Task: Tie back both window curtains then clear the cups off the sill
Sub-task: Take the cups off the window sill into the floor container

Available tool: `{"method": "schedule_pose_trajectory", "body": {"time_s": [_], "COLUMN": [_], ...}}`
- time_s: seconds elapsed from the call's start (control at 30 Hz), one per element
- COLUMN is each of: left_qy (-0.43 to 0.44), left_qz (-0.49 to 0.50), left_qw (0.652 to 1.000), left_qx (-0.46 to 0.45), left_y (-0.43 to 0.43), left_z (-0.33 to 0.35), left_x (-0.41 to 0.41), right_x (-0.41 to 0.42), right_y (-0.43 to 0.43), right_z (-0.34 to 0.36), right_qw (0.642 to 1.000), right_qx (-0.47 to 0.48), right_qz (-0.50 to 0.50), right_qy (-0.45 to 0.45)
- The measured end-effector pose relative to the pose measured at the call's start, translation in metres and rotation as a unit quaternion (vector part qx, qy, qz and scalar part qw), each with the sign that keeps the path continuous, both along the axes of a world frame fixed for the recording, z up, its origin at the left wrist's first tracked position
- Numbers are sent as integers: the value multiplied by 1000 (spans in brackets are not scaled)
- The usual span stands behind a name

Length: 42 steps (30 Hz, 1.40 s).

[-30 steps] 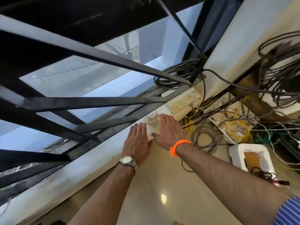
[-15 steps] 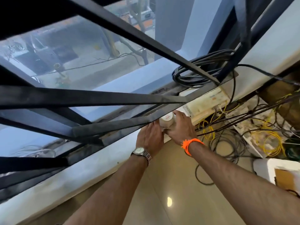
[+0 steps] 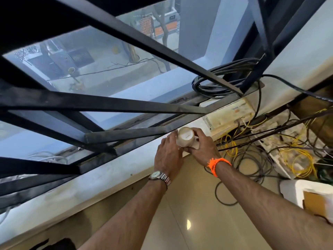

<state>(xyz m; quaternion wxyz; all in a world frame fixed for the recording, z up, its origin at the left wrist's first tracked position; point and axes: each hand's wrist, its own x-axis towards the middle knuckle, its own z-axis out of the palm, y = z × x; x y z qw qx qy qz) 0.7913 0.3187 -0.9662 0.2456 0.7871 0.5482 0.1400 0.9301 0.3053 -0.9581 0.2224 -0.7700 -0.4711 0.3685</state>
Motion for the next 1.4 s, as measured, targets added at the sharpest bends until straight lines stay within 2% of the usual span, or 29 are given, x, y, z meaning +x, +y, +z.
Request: {"method": "schedule_pose_trajectory", "body": {"time_s": [0.07, 0.17, 0.4, 0.57, 0.63, 0.8, 0.93, 1.2, 1.4], "left_qy": [-14, -1, 43, 36, 25, -1, 25, 49, 31], "left_qz": [7, -34, -54, -54, -35, 7, 16, -16, -51], "left_qw": [999, 997, 996, 998, 999, 994, 989, 985, 981], "left_qx": [-50, -62, -47, -14, -20, -108, -145, -165, -185], "left_y": [-9, -26, -56, -77, -82, -90, -100, -122, -131], "left_z": [3, 19, 66, 109, 127, 186, 239, 336, 394], "left_x": [-3, -6, -8, -8, -7, -4, 2, 19, 32], "right_x": [2, 6, 15, 13, 11, 11, 14, 40, 56], "right_y": [-10, -26, -65, -90, -101, -127, -149, -181, -201], "right_z": [4, 15, 57, 107, 129, 183, 234, 329, 389], "right_qw": [1000, 996, 972, 952, 951, 959, 950, 964, 964], "right_qx": [-19, -61, -122, -129, -116, -115, -123, -103, -76], "right_qz": [6, -8, -38, -74, -82, -81, -71, -52, -106], "right_qy": [18, 67, 198, 269, 275, 248, 277, 237, 233]}}
